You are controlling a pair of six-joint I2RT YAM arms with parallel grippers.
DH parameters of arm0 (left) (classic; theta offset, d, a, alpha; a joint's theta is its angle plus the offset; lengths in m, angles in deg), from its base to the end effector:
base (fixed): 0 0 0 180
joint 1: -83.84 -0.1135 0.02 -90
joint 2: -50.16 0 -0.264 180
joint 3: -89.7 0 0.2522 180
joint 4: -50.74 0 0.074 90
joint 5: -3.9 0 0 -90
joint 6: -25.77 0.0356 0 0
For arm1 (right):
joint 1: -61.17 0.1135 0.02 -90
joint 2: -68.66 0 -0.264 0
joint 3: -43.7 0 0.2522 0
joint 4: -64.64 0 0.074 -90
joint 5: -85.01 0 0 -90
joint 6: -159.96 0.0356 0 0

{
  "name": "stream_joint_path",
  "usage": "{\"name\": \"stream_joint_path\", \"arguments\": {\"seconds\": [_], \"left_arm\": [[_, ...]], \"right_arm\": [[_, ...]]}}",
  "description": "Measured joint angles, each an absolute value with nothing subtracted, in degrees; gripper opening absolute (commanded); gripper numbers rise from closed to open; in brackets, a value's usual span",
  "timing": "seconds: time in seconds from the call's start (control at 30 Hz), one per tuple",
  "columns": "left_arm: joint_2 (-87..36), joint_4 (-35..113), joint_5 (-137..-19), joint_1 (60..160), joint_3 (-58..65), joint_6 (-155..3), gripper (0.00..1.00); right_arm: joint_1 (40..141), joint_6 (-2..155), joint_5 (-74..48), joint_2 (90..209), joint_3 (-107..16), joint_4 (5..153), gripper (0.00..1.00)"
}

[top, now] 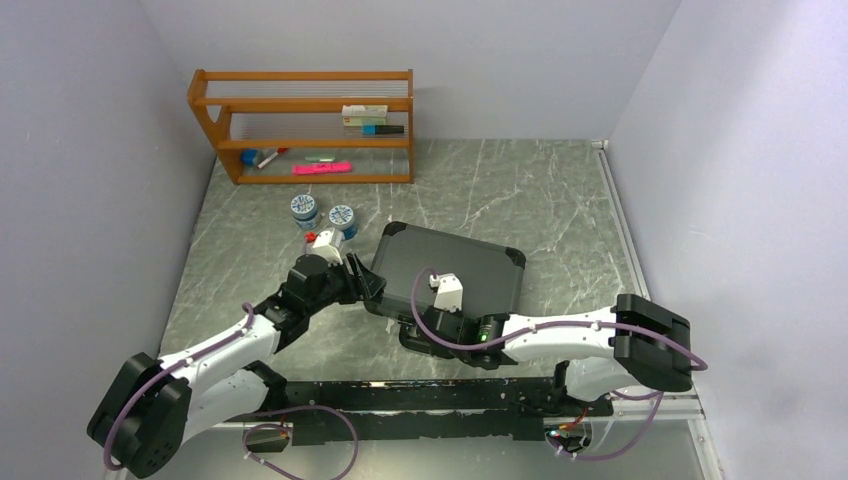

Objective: Pack up texas hold em set

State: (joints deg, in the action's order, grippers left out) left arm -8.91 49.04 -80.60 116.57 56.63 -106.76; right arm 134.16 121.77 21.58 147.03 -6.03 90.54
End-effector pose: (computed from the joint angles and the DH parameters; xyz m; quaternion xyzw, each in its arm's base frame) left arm 0.1730 -0.1153 0.1785 -0.0483 0.8538 -0.3480 0.3841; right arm 0.0882 0.2340 0.1650 -0.1016 0.9241 0.1612 0.3313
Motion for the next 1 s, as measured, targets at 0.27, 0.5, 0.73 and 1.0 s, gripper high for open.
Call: {"name": "stream_joint_path", "arguments": {"seconds": [0.27, 0.5, 0.73, 1.0], "left_arm": [[-10.49, 50.28, -80.38, 116.27, 56.17, -107.0, 0.59], [-11.12, 50.3, -80.71, 116.23, 55.67, -107.19, 0.56], [-11.25, 50.28, -80.95, 116.16, 55.56, -107.89, 0.55], [-12.02, 50.15, -80.89, 116.03, 54.88, -108.02, 0.55]], "right_arm": [[135.15, 123.2, 24.7, 147.75, -5.31, 89.34, 0.05], [137.51, 126.17, 30.17, 153.43, -9.51, 93.49, 0.0], [141.44, 133.62, 39.57, 162.61, -17.55, 103.96, 0.0], [146.49, 130.39, 48.68, 166.48, -20.48, 105.66, 0.0]]}}
